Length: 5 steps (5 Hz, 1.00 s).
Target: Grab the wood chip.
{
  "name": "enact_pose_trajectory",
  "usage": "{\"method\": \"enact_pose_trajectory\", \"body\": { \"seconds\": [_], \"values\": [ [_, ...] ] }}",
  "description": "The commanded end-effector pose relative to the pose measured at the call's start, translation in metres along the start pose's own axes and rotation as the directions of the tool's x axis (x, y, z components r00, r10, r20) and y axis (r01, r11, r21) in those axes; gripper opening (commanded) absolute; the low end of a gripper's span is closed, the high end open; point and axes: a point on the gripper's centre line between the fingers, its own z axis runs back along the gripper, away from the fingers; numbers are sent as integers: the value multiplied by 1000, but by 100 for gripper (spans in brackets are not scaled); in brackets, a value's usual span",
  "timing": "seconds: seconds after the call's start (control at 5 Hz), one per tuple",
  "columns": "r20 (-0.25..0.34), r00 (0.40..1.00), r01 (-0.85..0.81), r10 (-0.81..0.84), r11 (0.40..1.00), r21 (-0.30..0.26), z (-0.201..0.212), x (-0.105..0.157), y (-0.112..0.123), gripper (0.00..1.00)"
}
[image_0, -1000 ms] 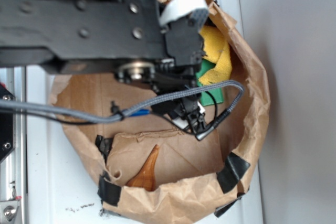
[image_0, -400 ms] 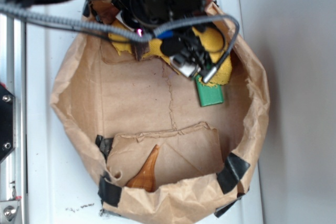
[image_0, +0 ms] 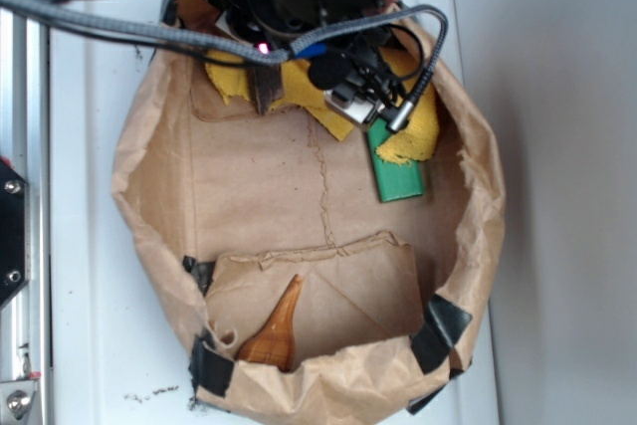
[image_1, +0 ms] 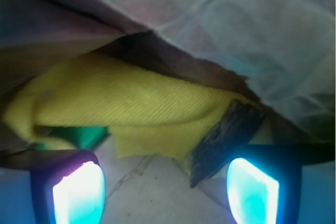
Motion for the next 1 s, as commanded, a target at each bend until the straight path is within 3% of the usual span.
{"method": "enact_pose_trajectory", "body": {
  "seconds": [0.0,0.6,0.8],
  "values": [
    [62,997,-44,41,998,39,-18,4,2,100],
    [62,997,-44,41,998,39,-18,4,2,100],
    [22,995,-94,96,993,-65,-5,-5,-5,100]
  ]
}}
